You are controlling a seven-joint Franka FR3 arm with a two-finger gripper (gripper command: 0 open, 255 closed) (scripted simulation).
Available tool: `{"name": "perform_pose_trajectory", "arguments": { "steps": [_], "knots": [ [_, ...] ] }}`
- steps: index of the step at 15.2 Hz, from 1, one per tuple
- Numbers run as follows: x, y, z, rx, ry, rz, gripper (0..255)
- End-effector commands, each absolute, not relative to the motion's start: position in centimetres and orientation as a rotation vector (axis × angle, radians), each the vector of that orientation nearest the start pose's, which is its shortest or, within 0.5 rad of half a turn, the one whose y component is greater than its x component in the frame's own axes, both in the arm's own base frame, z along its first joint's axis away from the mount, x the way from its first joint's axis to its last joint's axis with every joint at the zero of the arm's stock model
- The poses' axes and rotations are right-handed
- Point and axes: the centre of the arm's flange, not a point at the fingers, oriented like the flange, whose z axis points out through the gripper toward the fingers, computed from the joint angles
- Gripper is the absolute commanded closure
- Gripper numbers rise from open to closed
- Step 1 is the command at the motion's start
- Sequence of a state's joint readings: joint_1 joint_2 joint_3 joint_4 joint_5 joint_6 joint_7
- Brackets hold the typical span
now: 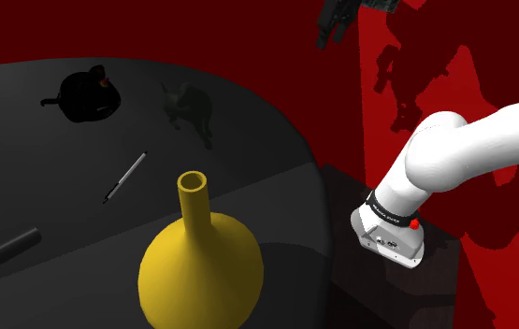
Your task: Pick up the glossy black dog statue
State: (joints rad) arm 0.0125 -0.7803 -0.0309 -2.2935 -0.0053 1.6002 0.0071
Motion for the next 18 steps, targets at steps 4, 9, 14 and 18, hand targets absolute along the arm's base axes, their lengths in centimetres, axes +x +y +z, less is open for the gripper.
{"name": "perform_pose_trajectory", "arguments": {
  "steps": [4,9,14,18],
  "knots": [
    [34.8,0.1,60.6,-3.112,-0.011,-0.117,0],
    [40.8,2.0,58.0,-3.094,-0.074,-0.087,0],
    [46.6,4.3,55.4,-3.074,-0.137,-0.057,0],
    [51.1,6.3,53.2,-3.057,-0.187,-0.033,0]
  ]
}}
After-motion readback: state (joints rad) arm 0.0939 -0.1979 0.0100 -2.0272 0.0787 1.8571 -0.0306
